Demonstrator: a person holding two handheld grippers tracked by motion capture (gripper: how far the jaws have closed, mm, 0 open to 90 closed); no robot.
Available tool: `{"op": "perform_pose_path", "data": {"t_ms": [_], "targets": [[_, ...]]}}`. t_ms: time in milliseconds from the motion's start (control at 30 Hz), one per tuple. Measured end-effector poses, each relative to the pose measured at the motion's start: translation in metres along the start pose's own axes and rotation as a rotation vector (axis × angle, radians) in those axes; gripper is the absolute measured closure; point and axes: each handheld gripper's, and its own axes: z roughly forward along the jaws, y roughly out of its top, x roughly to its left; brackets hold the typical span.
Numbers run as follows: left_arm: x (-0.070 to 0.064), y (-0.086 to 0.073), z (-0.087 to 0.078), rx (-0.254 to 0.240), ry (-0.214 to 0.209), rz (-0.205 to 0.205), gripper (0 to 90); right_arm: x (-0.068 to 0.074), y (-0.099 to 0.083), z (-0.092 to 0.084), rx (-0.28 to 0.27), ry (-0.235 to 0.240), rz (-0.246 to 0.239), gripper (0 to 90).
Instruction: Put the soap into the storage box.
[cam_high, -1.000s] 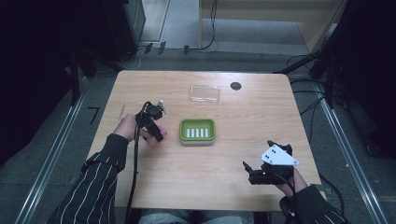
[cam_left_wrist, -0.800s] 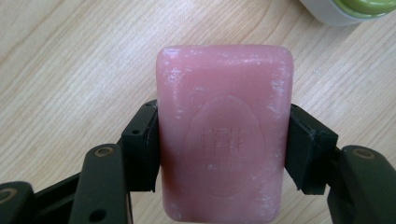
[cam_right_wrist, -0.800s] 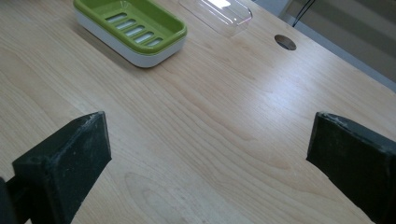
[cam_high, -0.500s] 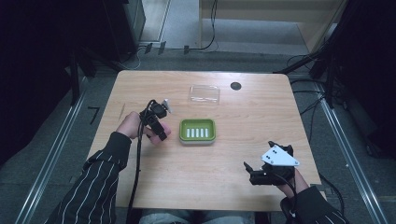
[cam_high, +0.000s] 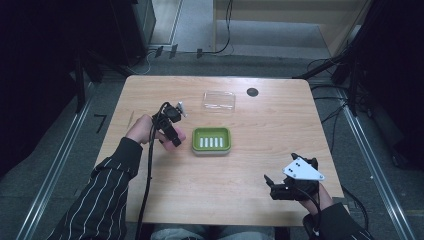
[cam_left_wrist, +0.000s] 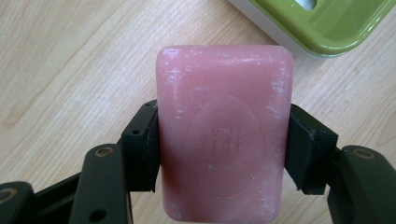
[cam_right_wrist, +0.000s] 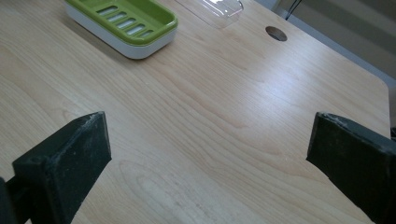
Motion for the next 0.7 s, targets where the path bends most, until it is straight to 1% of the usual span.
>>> {"op": "perform_pose_path", "data": {"t_ms": [100,167,233,333,400,533,567,667,700], "targets": [[-0.001,0.003,-0.002,-0.005,0.0,0.005,38.8,0.0,-0.001,-0.001,0.002,-0.008,0.001,0.0],[-0.003,0.006,-0.003,-0.008,-0.003,0.026,38.8,0.0,-0.001,-0.001,0.005,-0.008,0.001,0.0],[-0.004,0.008,-0.003,-0.01,0.0,0.024,38.7,-0.001,-0.002,-0.002,0.003,-0.009,0.002,0.0],[-0.005,0.011,-0.004,-0.006,0.001,0.043,38.7,-0.001,-0.003,-0.003,0.003,-0.013,0.004,0.0],[-0.005,0.013,-0.005,-0.012,0.001,0.038,38.8,-0.001,-0.003,-0.003,0.005,-0.014,0.003,0.0],[-0.006,0.016,-0.007,-0.014,0.002,0.047,38.7,-0.001,-0.003,-0.003,0.006,-0.015,0.003,0.0],[-0.006,0.017,-0.008,-0.013,0.003,0.054,38.8,-0.001,-0.003,-0.003,0.007,-0.016,0.002,0.0],[-0.008,0.018,-0.008,-0.018,0.005,0.05,38.7,-0.001,-0.003,-0.003,0.01,-0.015,0.004,0.0],[-0.008,0.019,-0.009,-0.018,0.004,0.061,38.8,-0.001,-0.004,-0.004,0.01,-0.016,0.005,0.0]]}}
